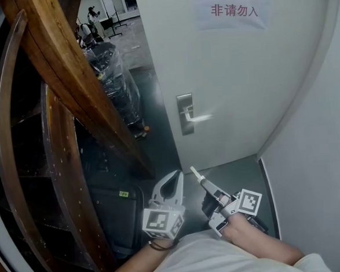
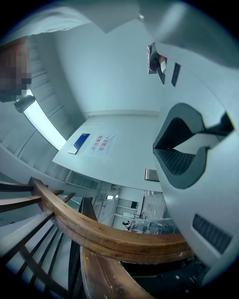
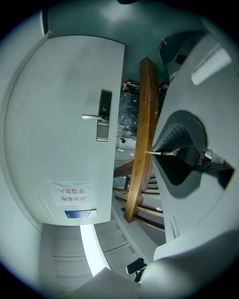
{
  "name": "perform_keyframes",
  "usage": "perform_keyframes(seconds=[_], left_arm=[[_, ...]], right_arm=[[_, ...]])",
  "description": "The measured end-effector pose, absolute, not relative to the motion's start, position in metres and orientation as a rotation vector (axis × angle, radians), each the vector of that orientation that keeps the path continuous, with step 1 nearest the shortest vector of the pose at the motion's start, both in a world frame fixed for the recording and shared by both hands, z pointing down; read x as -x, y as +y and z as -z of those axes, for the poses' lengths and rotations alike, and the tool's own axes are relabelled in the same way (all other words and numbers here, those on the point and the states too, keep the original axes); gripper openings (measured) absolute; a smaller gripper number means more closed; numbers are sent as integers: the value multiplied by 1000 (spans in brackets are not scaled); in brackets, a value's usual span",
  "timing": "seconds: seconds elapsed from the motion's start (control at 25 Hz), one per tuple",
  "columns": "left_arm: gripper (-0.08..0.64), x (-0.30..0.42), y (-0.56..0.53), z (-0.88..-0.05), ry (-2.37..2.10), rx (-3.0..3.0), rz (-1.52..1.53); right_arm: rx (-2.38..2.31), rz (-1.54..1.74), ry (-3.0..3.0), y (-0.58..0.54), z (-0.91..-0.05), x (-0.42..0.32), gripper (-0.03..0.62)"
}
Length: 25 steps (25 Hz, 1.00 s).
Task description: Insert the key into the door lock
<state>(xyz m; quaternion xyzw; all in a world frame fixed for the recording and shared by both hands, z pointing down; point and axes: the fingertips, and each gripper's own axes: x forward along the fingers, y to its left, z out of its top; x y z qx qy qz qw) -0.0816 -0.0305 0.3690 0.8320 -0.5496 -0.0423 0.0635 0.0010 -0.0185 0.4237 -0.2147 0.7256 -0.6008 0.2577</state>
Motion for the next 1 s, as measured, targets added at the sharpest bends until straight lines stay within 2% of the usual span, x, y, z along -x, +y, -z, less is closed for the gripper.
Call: perform_keyframes(seconds=[0.52,1.0], left_arm=[[6,49,-151,-376,-1768,-2438,125],[6,77,-227,-404,-1807,-2403,66]], right_arm=[[529,1691,2024,-144,-433,-36,25],[637,1761,1954,-222,-488,-22,25]])
